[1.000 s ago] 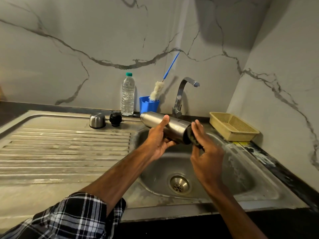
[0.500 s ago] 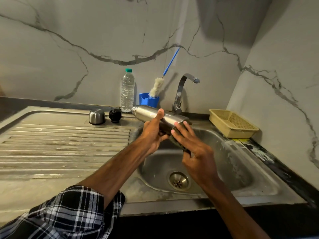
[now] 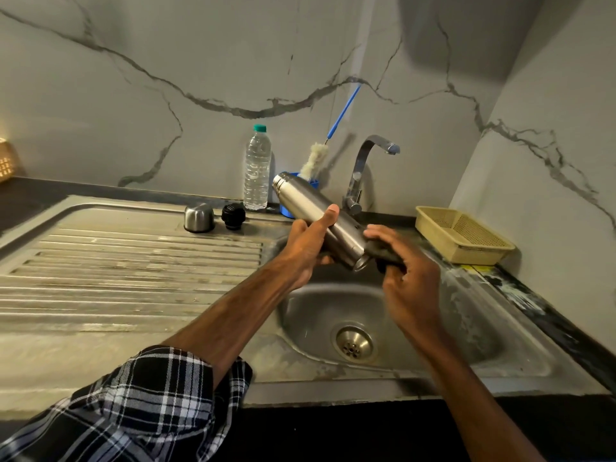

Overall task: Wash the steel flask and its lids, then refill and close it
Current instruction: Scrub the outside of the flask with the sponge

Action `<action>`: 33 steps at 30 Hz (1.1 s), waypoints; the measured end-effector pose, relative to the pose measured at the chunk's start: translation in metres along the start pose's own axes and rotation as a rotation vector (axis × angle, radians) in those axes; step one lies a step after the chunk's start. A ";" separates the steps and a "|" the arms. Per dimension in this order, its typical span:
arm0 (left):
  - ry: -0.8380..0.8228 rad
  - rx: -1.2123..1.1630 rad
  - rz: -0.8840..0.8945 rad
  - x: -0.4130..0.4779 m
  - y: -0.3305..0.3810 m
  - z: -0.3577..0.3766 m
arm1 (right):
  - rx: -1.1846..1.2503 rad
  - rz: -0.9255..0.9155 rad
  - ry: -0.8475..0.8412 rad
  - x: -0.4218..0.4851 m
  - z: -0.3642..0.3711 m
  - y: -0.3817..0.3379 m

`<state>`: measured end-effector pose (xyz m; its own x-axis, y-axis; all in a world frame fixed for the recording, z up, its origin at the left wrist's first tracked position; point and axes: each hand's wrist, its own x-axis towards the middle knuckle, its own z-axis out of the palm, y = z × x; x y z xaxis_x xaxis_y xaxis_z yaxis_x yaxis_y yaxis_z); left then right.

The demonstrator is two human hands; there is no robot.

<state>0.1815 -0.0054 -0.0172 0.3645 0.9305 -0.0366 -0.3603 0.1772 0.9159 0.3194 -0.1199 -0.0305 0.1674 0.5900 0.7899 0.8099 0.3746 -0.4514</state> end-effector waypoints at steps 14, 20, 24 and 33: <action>-0.030 -0.081 -0.011 0.002 0.004 -0.005 | 0.447 0.498 0.015 0.001 0.004 -0.007; -0.055 -0.223 0.061 0.000 0.002 0.000 | 1.104 0.987 0.010 -0.002 0.008 -0.008; -0.050 -0.135 0.109 0.000 -0.004 0.003 | 1.254 1.126 0.094 0.000 0.000 -0.014; 0.019 0.117 0.338 -0.005 -0.016 0.007 | 1.123 1.007 0.040 -0.003 -0.005 -0.014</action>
<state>0.1916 -0.0148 -0.0288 0.2251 0.9363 0.2694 -0.3562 -0.1783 0.9172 0.3108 -0.1305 -0.0243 0.4049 0.9138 -0.0324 -0.4845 0.1844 -0.8551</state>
